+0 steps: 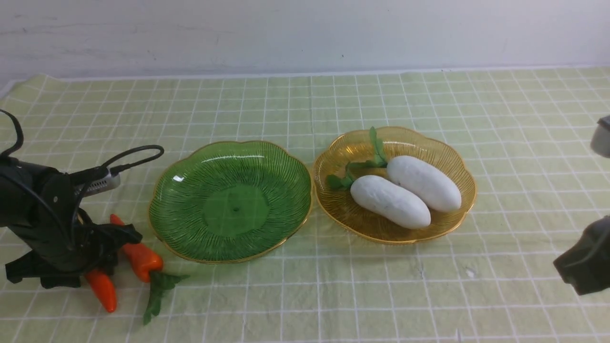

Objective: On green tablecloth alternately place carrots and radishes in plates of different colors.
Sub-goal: 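Place the white radish on the plate, then pick up the carrot and put it on the nearest plate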

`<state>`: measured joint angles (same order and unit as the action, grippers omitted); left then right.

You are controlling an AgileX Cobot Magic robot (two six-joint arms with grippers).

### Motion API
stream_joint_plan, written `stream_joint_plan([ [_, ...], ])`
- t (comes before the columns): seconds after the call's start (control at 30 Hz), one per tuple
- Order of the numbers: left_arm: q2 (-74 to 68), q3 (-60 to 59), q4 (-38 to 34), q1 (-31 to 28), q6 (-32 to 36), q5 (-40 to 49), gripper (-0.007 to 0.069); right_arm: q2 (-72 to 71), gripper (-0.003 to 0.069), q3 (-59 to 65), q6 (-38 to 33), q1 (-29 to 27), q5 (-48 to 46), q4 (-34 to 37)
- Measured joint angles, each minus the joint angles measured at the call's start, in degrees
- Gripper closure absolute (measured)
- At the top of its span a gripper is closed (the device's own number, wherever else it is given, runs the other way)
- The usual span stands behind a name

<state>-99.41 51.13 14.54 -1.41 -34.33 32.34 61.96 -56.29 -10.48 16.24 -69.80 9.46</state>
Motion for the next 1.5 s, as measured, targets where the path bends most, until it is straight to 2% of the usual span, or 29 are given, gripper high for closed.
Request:
stream_joint_plan([
  [0.03,0.4,0.3,1.1,0.0,0.3,1.6,0.0412,0.0,0.0655,0.0,0.0,0.0,0.0,0.0],
  [0.23,5.3,7.1,6.0,0.0,0.6,15.0,0.0414,0.0,0.0655,0.0,0.0,0.0,0.8,0.0],
  [0.33,7.3,11.4,4.5,0.0,1.3,20.7,0.0414,0.0,0.0655,0.0,0.0,0.0,1.7,0.4],
  [0.43,8.6,15.8,0.1,1.0,5.2,24.4,0.0414,0.0,0.0655,0.0,0.0,0.0,2.0,1.7],
  [0.5,8.8,18.7,-6.3,3.5,10.4,24.7,0.0414,0.0,0.0655,0.0,0.0,0.0,2.0,2.7],
  [0.63,7.4,21.4,-15.4,8.7,16.5,22.3,0.0414,0.0,0.0655,0.0,0.0,0.0,2.0,3.1],
  [0.8,2.2,24.1,-19.7,16.0,17.9,15.5,0.0411,0.0,0.0655,0.0,0.0,0.0,2.1,3.1],
  [0.9,-2.2,25.7,-20.0,19.1,16.3,11.6,0.0361,0.0,0.0655,0.0,0.0,0.0,2.3,3.1],
  [0.97,-4.1,26.6,-20.1,20.0,15.4,10.1,0.0307,0.0,0.0655,0.0,0.0,0.0,2.5,3.1],
  [1.07,-7.6,29.0,-20.1,20.8,13.9,9.2,0.0184,0.0,0.0655,0.0,0.0,0.0,2.7,3.1],
  [1.17,-8.1,31.2,-19.4,20.6,13.5,10.5,0.0116,0.0,0.0655,0.0,-0.2,0.0,2.9,3.1],
  [1.33,-7.0,36.4,-14.1,17.7,12.3,18.6,0.0097,0.0,0.0655,0.0,-0.2,0.0,2.9,3.0],
  [1.5,-5.8,39.5,-5.8,10.1,9.4,33.0,0.0109,0.0,0.0655,0.0,-0.2,0.0,2.9,3.0],
])
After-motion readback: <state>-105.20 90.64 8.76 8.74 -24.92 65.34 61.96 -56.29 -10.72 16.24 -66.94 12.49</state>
